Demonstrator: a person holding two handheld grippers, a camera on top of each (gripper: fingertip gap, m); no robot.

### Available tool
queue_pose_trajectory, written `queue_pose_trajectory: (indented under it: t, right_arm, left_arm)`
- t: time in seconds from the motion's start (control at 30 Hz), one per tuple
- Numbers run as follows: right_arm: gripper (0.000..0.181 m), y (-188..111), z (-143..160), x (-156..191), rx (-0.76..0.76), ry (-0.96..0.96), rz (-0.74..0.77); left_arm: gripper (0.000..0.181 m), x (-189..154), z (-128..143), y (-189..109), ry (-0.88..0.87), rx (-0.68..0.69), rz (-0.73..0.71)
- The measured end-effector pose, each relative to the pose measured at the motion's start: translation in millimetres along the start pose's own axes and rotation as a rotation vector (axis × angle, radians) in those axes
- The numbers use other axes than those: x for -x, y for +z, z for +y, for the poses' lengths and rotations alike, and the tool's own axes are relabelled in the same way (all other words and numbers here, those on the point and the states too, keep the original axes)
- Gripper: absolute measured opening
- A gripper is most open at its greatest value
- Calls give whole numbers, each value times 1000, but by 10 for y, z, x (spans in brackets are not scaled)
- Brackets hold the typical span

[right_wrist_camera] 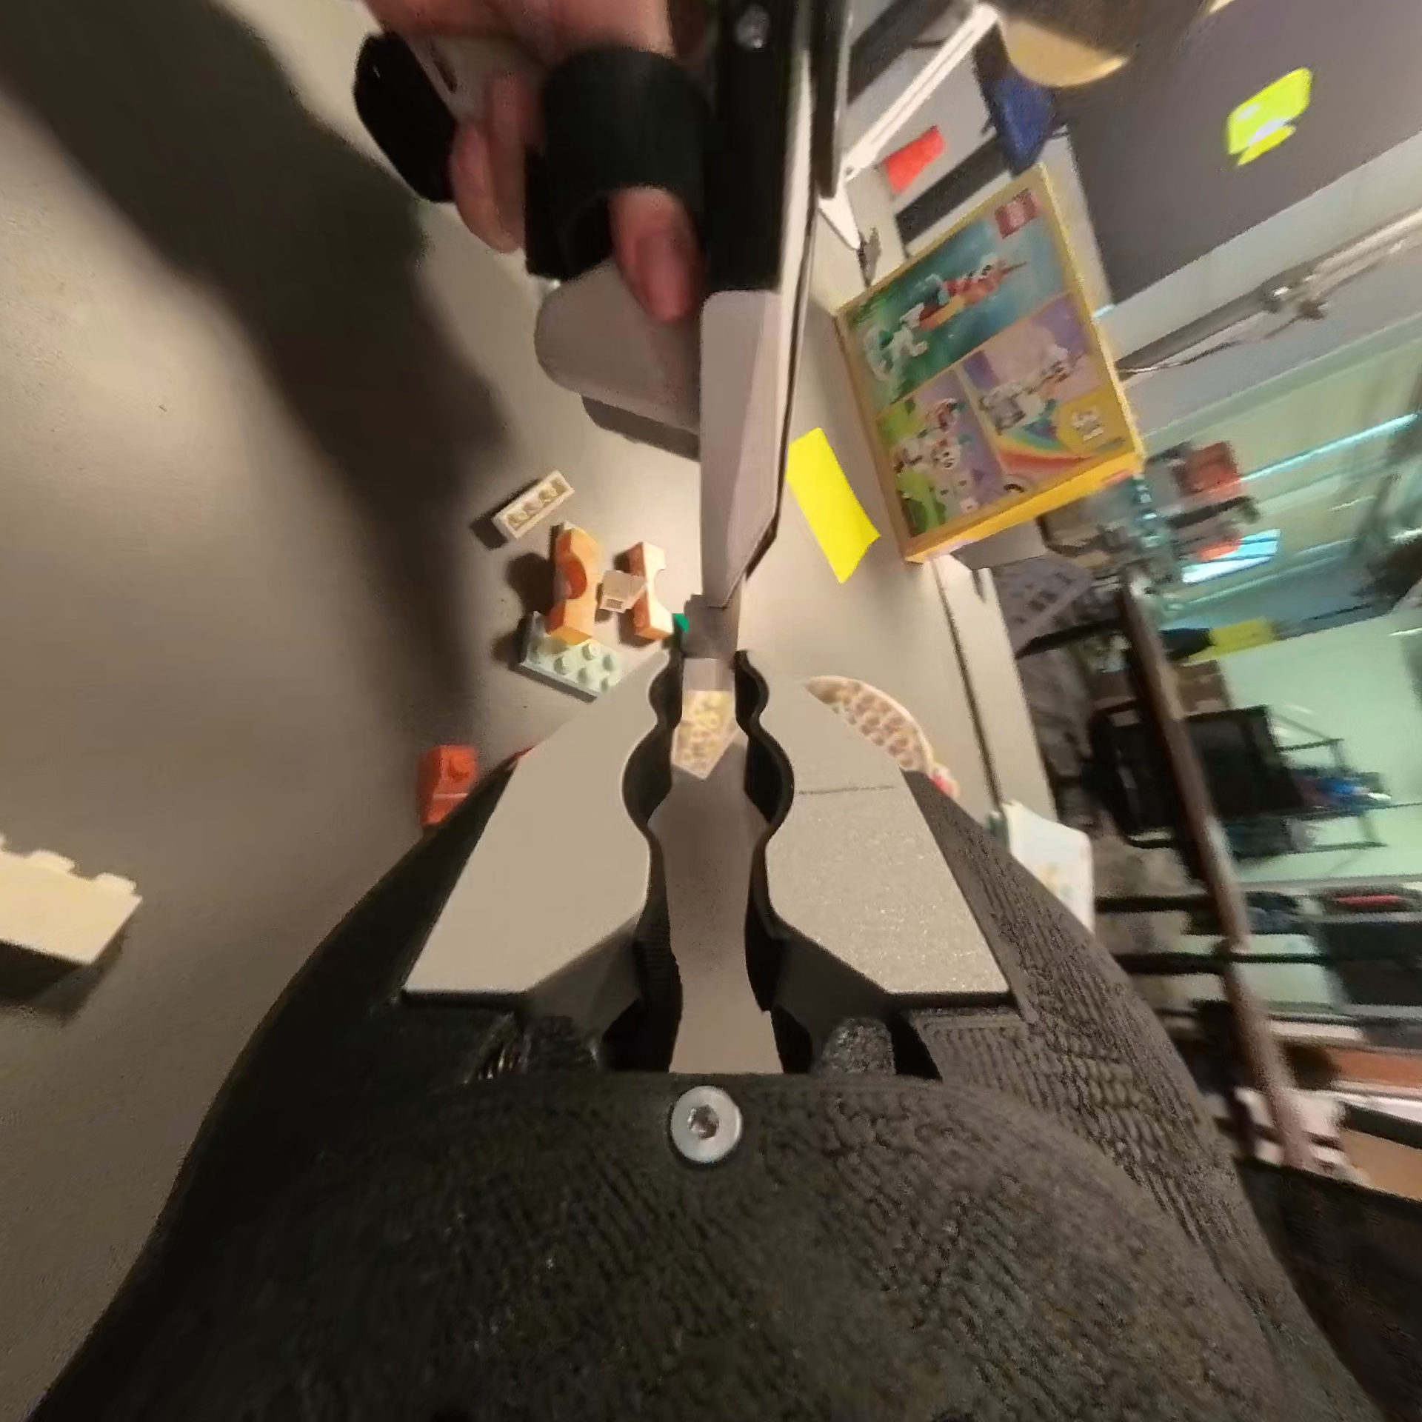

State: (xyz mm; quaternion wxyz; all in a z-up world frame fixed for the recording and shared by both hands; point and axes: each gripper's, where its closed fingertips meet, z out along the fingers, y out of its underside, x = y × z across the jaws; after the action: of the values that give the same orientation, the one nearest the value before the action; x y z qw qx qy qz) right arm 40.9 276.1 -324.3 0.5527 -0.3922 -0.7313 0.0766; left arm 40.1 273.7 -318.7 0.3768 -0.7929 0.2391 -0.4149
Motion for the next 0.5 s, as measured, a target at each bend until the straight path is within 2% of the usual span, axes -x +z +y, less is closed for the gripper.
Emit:
queue_pose_trajectory:
  t: [0.2, 0.33, 0.5]
  right_arm:
    - [6, -86, 0, 80, -99, 249, -180]
    - [6, -102, 95, 67, -74, 307, -196]
    - [48, -55, 285, 228, 37, 387, -300]
  left_arm:
    - [5, -61, 93, 52, 124, 68, -22]
    - [6, -20, 77, 46, 109, 60, -47]
    - [6, 114, 64, -1, -21, 32, -55]
